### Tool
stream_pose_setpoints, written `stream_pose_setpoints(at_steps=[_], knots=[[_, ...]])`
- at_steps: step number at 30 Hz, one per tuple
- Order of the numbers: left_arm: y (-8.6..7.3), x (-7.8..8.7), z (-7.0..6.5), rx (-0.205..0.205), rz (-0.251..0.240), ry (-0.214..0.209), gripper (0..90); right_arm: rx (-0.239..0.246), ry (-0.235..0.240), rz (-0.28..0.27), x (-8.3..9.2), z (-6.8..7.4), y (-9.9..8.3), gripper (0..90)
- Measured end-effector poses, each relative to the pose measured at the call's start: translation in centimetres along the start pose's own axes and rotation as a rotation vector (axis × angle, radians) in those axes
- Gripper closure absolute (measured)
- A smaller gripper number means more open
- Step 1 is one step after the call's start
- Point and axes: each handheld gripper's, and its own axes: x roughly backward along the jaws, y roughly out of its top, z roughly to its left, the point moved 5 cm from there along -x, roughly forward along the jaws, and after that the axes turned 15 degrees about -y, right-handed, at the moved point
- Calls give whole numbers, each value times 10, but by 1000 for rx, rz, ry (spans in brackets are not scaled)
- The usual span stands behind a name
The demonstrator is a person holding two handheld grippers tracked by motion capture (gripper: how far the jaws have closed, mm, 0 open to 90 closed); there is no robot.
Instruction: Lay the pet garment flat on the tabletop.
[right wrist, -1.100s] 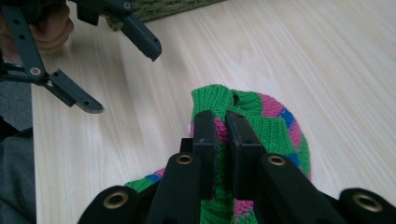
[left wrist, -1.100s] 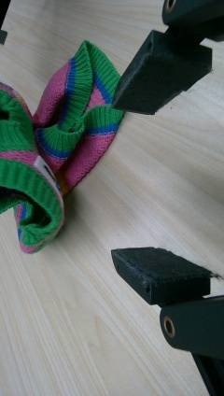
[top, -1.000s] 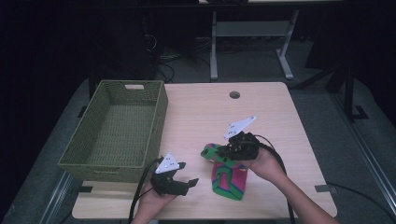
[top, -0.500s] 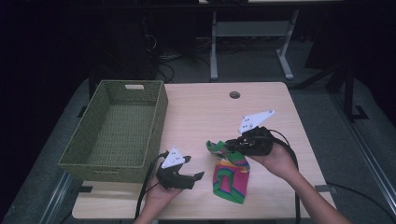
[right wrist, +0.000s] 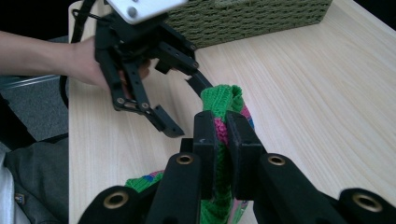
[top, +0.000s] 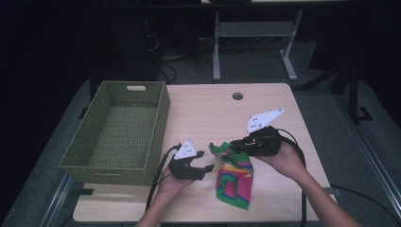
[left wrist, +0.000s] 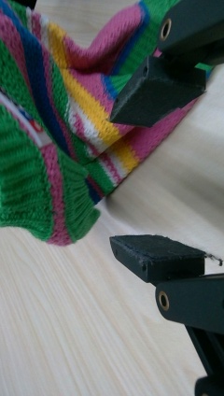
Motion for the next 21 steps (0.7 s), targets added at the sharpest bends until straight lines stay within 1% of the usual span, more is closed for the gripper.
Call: stream_pose_setpoints(at_steps=[1, 2, 3, 5, 7, 8, 9, 10, 11, 12, 14, 16, 18, 20, 21], knots=[[0, 0, 0, 0, 0, 0, 335, -2, 2, 0, 0, 0, 0, 827], [0, -3, 3, 0, 7, 0, 335, -2, 2, 0, 0, 0, 0, 827], [2, -9, 7, -10, 10, 1, 326, -3, 4, -5, 2, -1, 0, 827], [5, -14, 9, -20, -3, 8, 320, -2, 8, -8, 3, -3, 0, 827], [7, -15, 10, -25, -3, 10, 313, -2, 5, -9, 4, -4, -1, 827], [11, -20, 13, -37, -9, 26, 319, -3, 6, -8, 5, -5, -1, 827], [12, -21, 14, -35, -11, 19, 334, -4, 6, -9, 5, -5, -2, 827], [12, -22, 14, -38, -6, 5, 370, -6, 3, -7, 6, -6, -2, 827], [13, -23, 14, -38, -1, -4, 443, 1, -2, -8, 6, -7, -2, 827], [14, -24, 14, -46, -1, -13, 483, 1, -4, -6, 7, -7, -3, 827], [17, -24, 13, -52, -15, -27, 610, -1, -10, -1, 7, -9, -5, 827], [20, -23, 11, -56, -27, -36, 710, -12, -15, 3, 8, -11, -8, 827], [23, -21, 11, -58, -14, -32, 789, -12, -26, 2, 9, -15, -10, 827], [25, -19, 10, -69, -1, -25, 828, -16, -42, 13, 10, -18, -13, 828], [26, -17, 10, -70, 9, -26, 833, -22, -49, 16, 10, -21, -16, 828]])
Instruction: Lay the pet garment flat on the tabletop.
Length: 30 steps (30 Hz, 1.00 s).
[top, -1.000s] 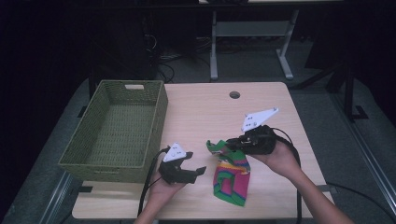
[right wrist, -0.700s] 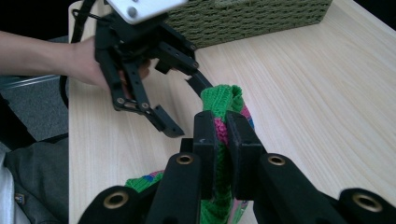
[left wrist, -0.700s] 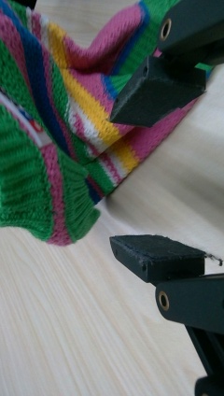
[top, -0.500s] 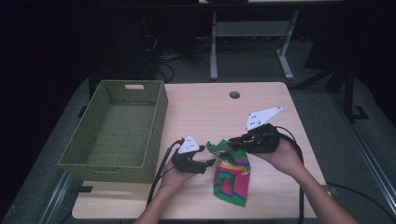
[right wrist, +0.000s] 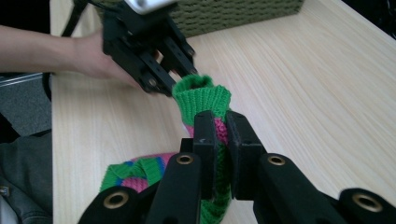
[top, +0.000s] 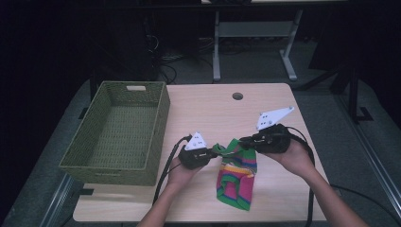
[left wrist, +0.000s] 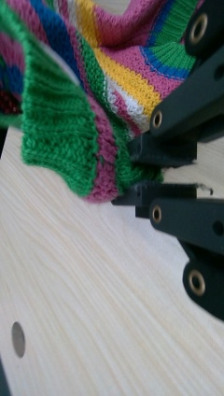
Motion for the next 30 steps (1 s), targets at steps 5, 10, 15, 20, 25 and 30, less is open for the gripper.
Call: stream_pose_setpoints(at_steps=[5, 10, 15, 20, 25, 30], knots=[[5, 9, -5, -12, 41, 11, 840, -10, -26, 17, 0, -8, -7, 828], [10, 18, -11, -27, 107, 31, 844, -18, -39, 21, 0, -9, -7, 827], [18, 30, -13, -23, 131, 40, 845, -5, -59, 35, -6, -10, -5, 828], [22, 37, -9, -17, 156, 59, 845, -8, -63, 47, -12, -10, -6, 827], [23, 35, 0, 31, 143, 63, 844, -2, -59, 64, -17, -9, -6, 827], [27, 31, 10, 60, 155, 70, 844, -9, -58, 61, -18, -11, -9, 827]])
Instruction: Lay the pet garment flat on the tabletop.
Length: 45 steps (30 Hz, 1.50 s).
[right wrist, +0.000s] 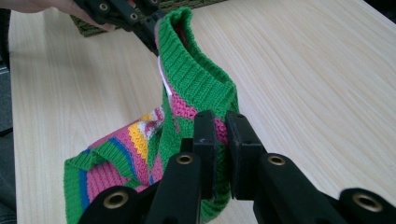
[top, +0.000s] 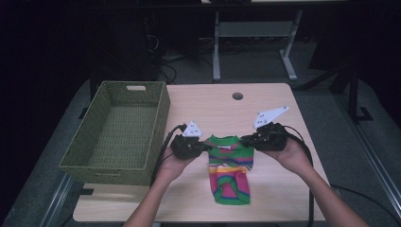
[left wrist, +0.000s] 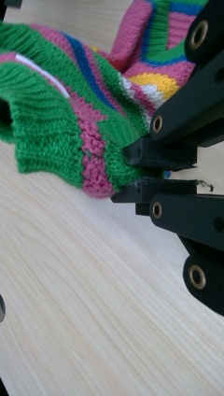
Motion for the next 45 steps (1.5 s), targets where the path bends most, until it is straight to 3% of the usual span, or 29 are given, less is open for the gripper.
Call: stream_pose_setpoints(at_steps=[10, 15, 30, 31, 33, 34, 35, 37, 39, 41, 44, 45], knots=[[2, -8, 8, 35, 30, 4, 843, -46, -2, -3, -7, -7, -5, 826], [2, -9, 9, 46, 42, 5, 843, -47, 0, -4, -8, -7, -5, 826], [5, -20, 21, 72, 36, 35, 840, -77, -20, 12, -20, -21, -6, 824], [7, -20, 25, 86, 17, 58, 826, -78, -28, 10, -22, -23, -5, 824], [12, -21, 37, 118, -5, 147, 645, -110, -58, 9, -31, -34, 1, 794], [15, -21, 44, 154, -18, 176, 586, -121, -80, 7, -36, -41, 4, 703], [16, -20, 49, 160, -16, 197, 529, -142, -135, 7, -43, -51, 8, 620], [14, -18, 54, 161, 3, 235, 471, -179, -142, 17, -50, -60, 12, 583], [11, -18, 56, 175, -13, 233, 449, -167, -158, 36, -56, -63, 11, 551], [6, -17, 57, 180, -13, 250, 429, -169, -145, 61, -59, -62, 7, 545], [1, -16, 59, 199, -12, 247, 401, -165, -130, 70, -61, -57, 0, 544], [-2, -16, 57, 200, -5, 235, 398, -155, -104, 97, -64, -49, -9, 544]])
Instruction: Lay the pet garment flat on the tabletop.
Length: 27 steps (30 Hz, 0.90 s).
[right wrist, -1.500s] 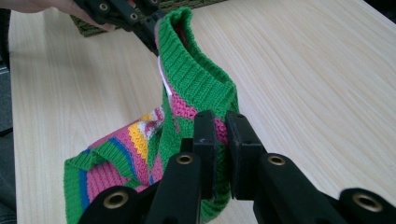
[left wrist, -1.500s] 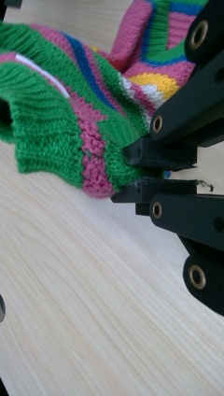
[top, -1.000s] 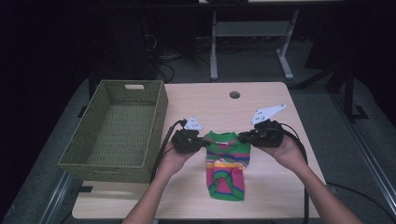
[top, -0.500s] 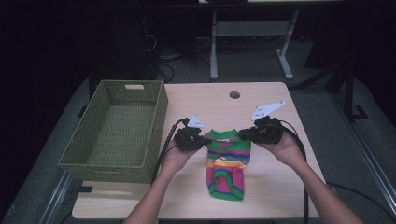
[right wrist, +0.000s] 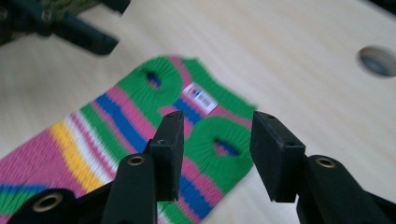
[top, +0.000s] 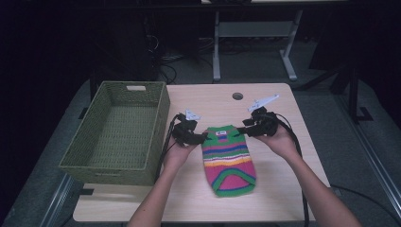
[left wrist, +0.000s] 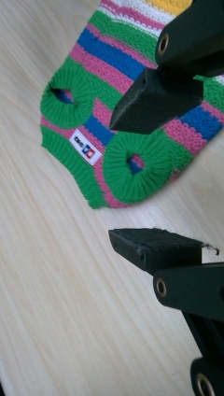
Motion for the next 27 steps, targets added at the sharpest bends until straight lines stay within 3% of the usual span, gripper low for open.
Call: stream_pose_setpoints(at_steps=[3, 5, 10, 13, 17, 19, 23, 27], knots=[[-3, -1, -5, -7, 2, -18, 405, 28, 5, 16, -2, 5, -7, 553], [-7, -5, -16, -38, 21, -44, 417, 54, 23, 40, -5, 12, -15, 563], [-14, -9, -32, -65, 62, -113, 480, 66, 57, 83, -7, 18, -27, 584], [-20, -13, -40, -94, 110, -168, 598, 67, 74, 93, -7, 20, -33, 620], [-28, -19, -52, -121, 162, -257, 787, 82, 98, 114, -8, 24, -42, 757], [-32, -22, -56, -145, 208, -283, 839, 82, 105, 139, -9, 26, -47, 806], [-38, -28, -61, -180, 264, -294, 859, 94, 114, 175, -15, 28, -57, 838], [-39, -31, -58, -166, 262, -295, 861, 107, 126, 195, -20, 32, -64, 846]])
